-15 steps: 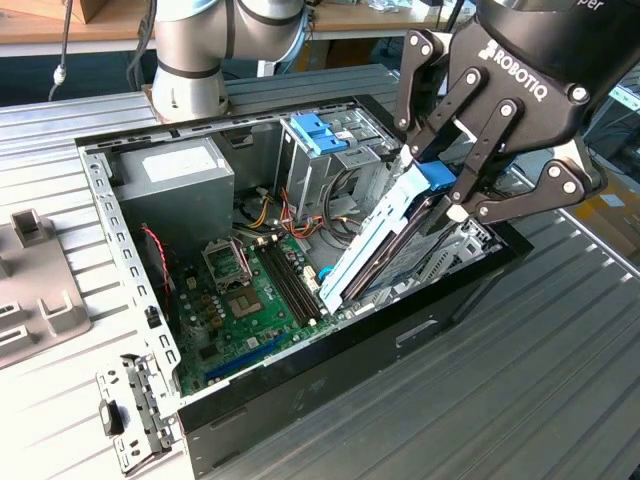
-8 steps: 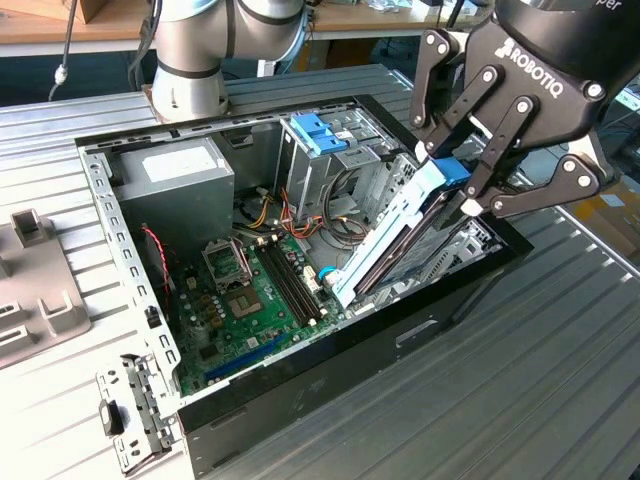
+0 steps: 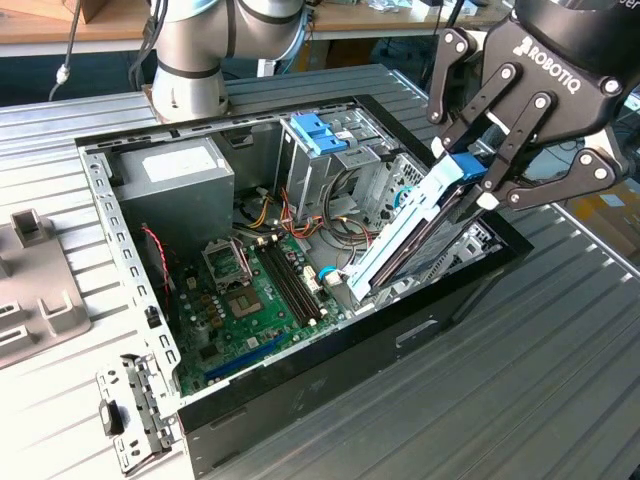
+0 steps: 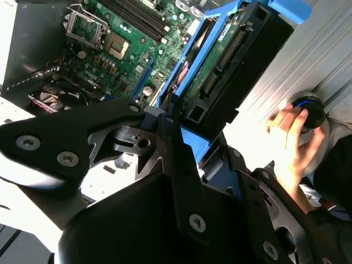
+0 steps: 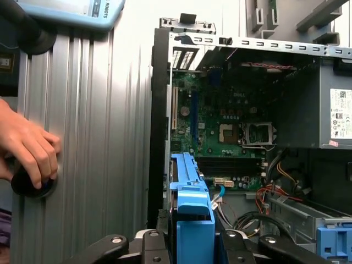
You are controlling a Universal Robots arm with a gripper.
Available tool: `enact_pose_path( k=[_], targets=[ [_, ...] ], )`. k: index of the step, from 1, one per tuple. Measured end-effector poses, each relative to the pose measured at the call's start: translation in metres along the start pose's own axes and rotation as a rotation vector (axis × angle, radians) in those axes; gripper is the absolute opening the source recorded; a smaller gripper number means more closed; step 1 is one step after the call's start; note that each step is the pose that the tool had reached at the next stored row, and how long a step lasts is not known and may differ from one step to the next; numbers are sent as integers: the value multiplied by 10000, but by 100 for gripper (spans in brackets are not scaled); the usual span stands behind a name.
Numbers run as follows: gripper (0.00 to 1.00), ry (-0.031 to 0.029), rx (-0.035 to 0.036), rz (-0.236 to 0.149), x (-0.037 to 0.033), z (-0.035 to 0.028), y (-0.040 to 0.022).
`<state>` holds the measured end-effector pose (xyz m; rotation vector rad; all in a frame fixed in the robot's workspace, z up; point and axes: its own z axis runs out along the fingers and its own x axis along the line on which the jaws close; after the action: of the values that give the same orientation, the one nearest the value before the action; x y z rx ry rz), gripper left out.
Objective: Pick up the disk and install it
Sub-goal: 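Pick up the disk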
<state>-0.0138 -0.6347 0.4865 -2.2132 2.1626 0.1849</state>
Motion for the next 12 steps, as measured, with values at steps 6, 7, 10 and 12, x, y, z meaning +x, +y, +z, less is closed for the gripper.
enact_pose_path(
  k=[6, 7, 10, 12],
  targets=[
    [37, -1, 0, 0, 2, -6, -115],
    [37, 0, 0, 0, 2, -7, -128],
    [37, 0, 0, 1, 4, -12, -217],
    [37, 0, 0, 0, 5, -14, -241]
  ],
)
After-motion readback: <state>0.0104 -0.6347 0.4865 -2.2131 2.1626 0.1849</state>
